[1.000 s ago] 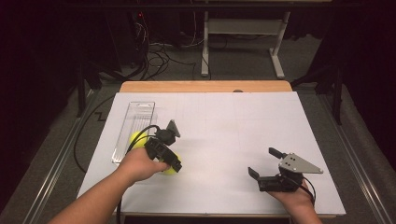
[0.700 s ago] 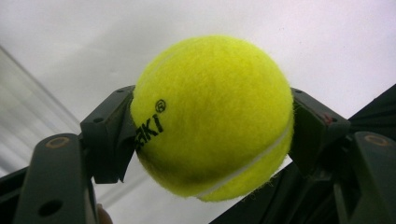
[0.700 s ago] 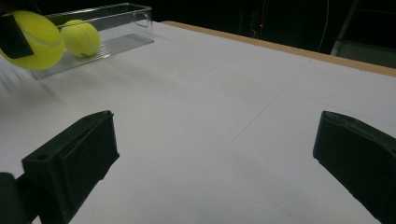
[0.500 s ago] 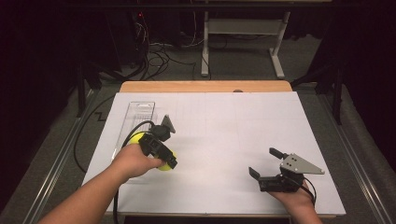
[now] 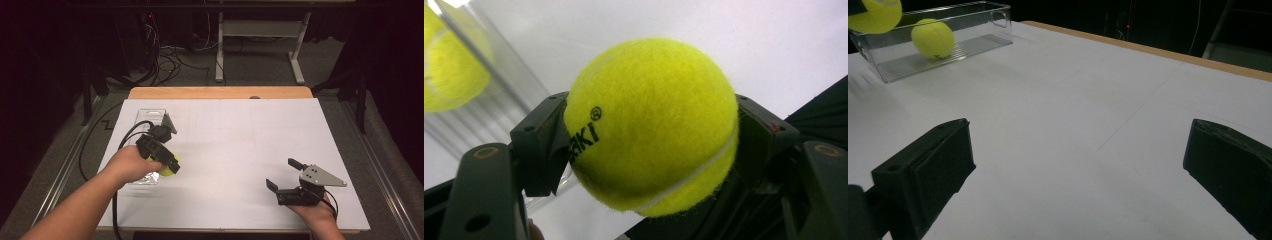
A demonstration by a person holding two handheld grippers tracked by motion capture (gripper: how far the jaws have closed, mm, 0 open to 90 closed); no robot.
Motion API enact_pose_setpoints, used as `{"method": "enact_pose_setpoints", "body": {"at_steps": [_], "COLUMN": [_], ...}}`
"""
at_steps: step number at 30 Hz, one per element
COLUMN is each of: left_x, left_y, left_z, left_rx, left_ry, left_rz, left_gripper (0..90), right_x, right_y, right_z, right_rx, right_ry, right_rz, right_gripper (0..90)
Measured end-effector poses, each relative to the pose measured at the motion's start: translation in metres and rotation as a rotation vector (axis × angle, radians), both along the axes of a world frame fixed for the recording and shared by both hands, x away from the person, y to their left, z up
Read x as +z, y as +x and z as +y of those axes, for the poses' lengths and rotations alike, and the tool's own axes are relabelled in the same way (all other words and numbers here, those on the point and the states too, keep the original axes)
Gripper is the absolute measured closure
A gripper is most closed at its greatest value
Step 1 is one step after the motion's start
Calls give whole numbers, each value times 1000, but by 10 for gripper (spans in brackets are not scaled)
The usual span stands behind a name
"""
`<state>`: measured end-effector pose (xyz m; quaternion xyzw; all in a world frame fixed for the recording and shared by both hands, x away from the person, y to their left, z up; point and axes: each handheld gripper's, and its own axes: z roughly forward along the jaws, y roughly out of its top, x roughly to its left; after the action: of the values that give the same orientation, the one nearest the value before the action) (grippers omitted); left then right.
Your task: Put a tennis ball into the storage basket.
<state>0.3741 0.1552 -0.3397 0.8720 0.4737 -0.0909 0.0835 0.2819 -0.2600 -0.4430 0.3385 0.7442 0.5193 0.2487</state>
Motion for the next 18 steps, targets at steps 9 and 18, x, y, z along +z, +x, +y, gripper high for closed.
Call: {"method": "enact_pose_setpoints", "body": {"at_steps": [9,18], "left_x": [3,3], "left_y": [4,7], "left_z": [16,36], "left_rx": [34,78], "left_ry": [14,25], "left_rz": [-10,-8], "left_gripper": [270,271], "right_x": [0,0], "right_y": [0,-1], "right_z": [0,1], "right_rx": [-1,0], "right_ry": [1,1], "right_rz": [0,-1], "right_gripper": [1,1]}}
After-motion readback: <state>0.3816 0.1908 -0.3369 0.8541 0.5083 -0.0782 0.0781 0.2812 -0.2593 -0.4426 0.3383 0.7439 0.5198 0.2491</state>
